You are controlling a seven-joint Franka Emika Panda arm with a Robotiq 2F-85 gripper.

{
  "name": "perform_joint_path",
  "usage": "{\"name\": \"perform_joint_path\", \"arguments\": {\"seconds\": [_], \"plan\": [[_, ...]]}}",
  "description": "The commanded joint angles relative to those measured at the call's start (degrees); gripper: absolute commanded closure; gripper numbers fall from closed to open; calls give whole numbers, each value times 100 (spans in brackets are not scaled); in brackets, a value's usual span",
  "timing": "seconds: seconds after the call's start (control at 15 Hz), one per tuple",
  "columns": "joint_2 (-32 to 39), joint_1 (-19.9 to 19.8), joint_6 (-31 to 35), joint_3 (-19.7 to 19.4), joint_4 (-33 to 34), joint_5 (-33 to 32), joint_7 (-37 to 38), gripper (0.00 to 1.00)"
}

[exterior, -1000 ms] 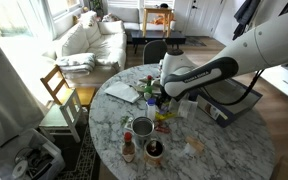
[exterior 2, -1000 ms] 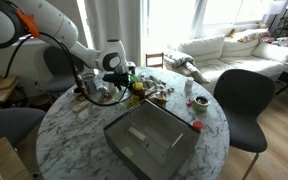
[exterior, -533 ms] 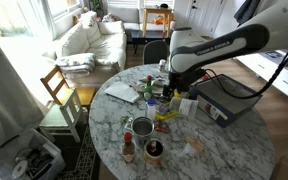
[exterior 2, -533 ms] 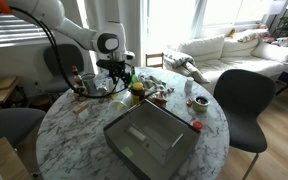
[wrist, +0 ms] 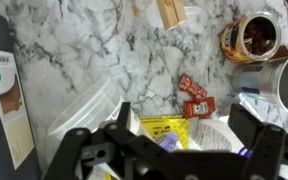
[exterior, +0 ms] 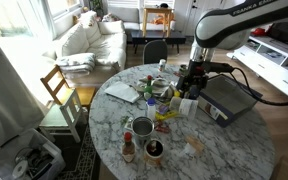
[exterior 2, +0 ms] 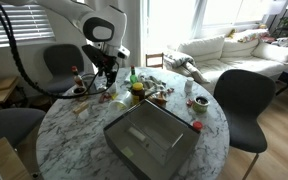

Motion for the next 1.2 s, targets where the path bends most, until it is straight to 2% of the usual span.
{"name": "perform_joint_path", "arguments": {"seconds": [0.0, 0.47, 0.73, 0.93, 1.0, 1.07, 1.13], "plan": [[-350, -335, 354, -80, -889, 1059, -354, 0], [-315, -707, 1616, -259, -1768, 3176, -1147, 0], [-191, -697, 2151, -314, -1972, 3938, -1448, 0], [-120, -644, 2384, -328, -2041, 4219, -1534, 2], [-93, -629, 2461, -329, -2057, 4279, -1549, 13], [-70, -621, 2517, -331, -2074, 4331, -1558, 18], [-44, -613, 2572, -335, -2089, 4373, -1555, 31]]}}
